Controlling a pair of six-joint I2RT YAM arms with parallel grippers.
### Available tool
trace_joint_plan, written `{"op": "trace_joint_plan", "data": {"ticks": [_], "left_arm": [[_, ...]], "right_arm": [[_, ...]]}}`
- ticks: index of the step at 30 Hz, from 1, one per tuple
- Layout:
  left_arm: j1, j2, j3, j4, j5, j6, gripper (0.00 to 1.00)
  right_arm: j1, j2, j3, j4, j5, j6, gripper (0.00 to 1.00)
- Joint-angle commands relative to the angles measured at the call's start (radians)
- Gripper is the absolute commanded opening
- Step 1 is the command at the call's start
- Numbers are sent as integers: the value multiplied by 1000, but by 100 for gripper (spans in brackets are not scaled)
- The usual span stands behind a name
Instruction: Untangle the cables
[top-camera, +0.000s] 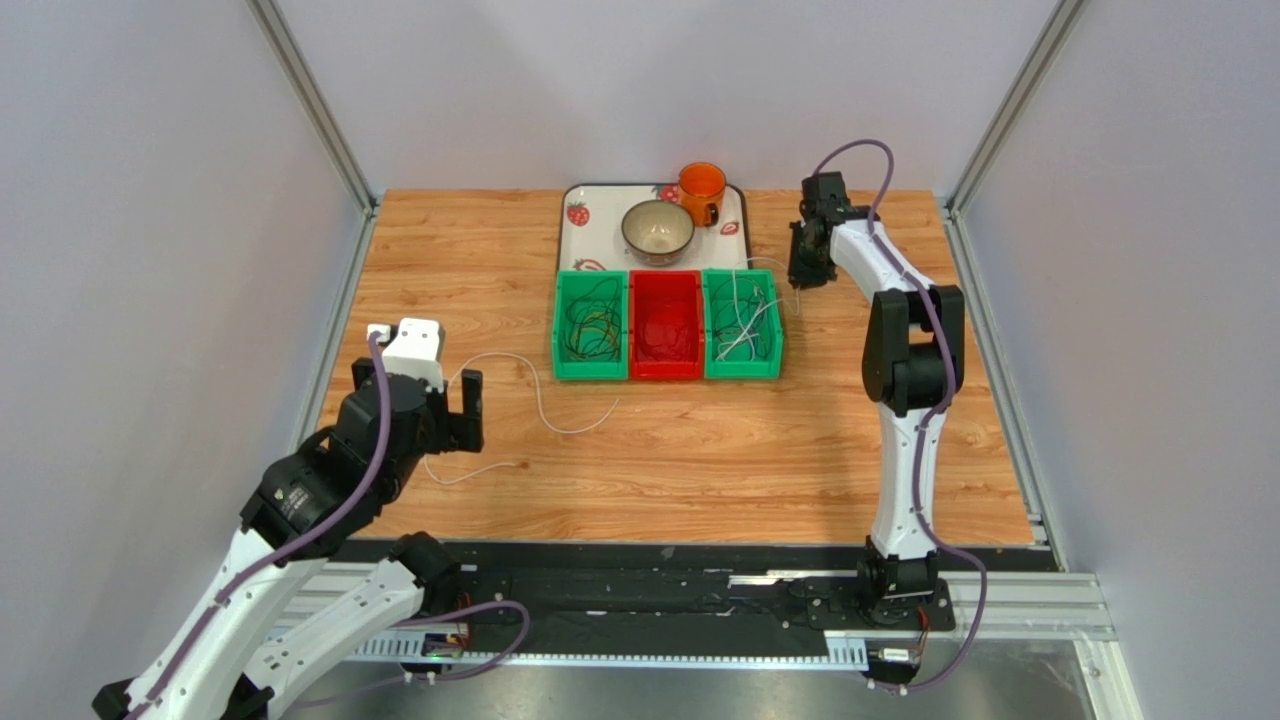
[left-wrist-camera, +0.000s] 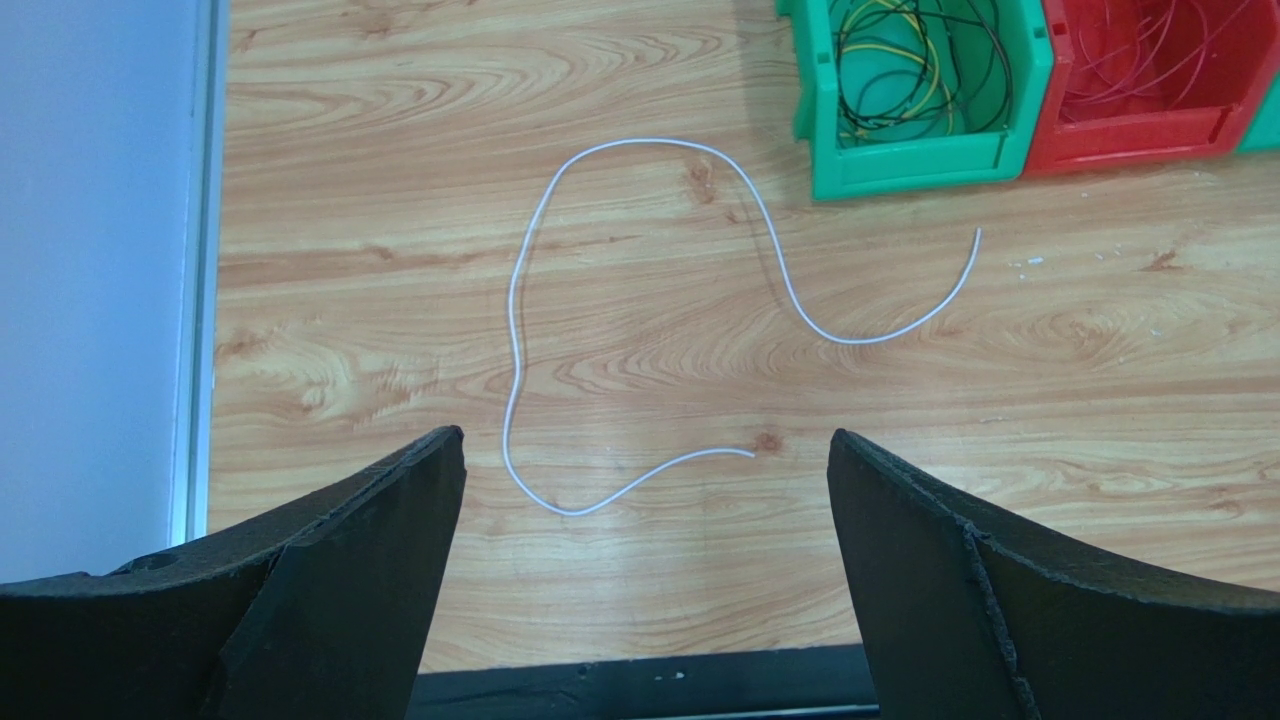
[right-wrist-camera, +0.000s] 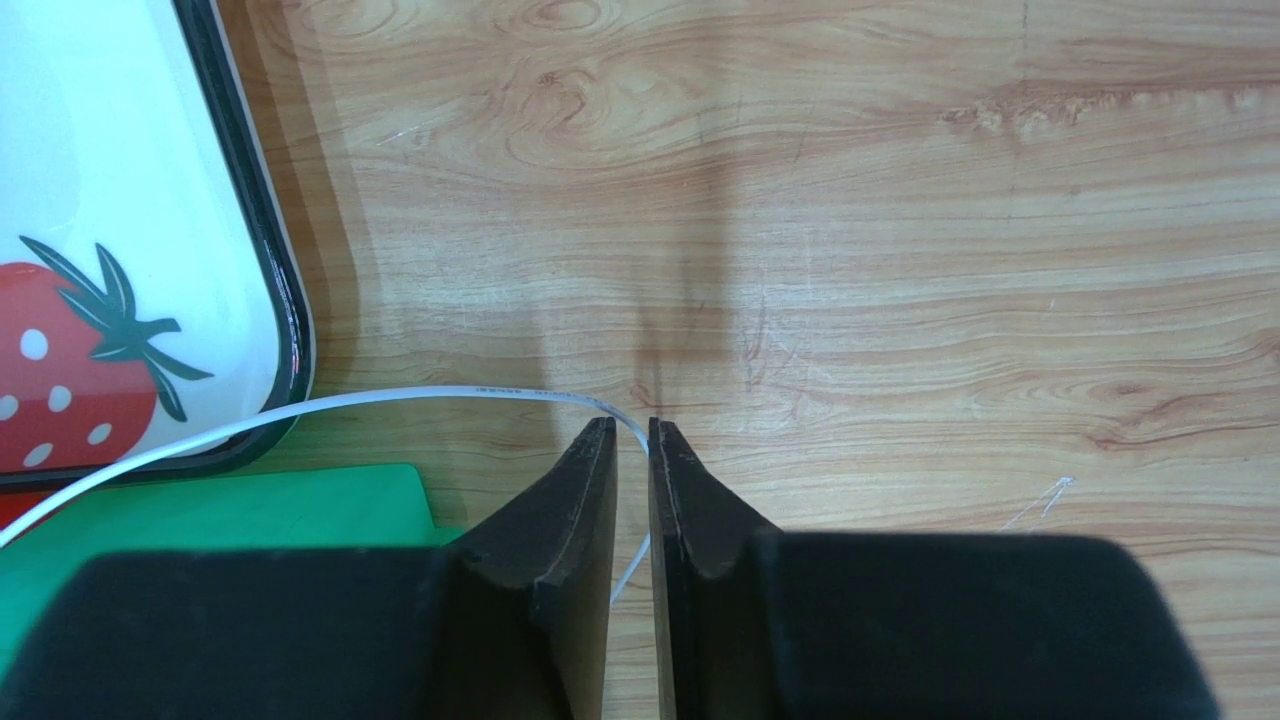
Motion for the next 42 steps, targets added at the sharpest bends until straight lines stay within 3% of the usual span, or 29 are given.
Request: {"op": "trace_joint_plan", "data": {"ticks": [1, 4, 7, 8, 9, 13, 20, 25, 30, 42], "left_arm": [[6, 3, 0, 28, 7, 24, 98], [7, 3, 0, 27, 7, 23, 98], [6, -3, 0, 27, 7, 23, 98], [7, -4, 0, 27, 5, 23, 98], [6, -3, 0, 28, 5, 23, 98], [7, -3, 0, 27, 5, 23, 98], [7, 0, 0, 27, 4, 23, 98], [7, -1, 0, 27, 4, 21, 98], [7, -1, 0, 27, 4, 23, 98], [7, -4, 1, 27, 8, 23, 98]], "right_arm": [[0, 18, 48, 18, 5, -13, 15], [0, 26, 49, 17, 2, -14, 14], [0, 26, 49, 15, -18, -14, 25], [-2, 23, 49, 17, -21, -13, 37], [0, 23, 49, 18, -30, -13, 39], [0, 29, 54, 21, -21, -14, 39], [-2, 62, 74, 15, -14, -8, 26], [-2, 67, 81, 7, 11, -10, 23], [0, 50, 81, -5, 9, -2, 0], [44, -186, 81, -60, -40, 64, 0]]}}
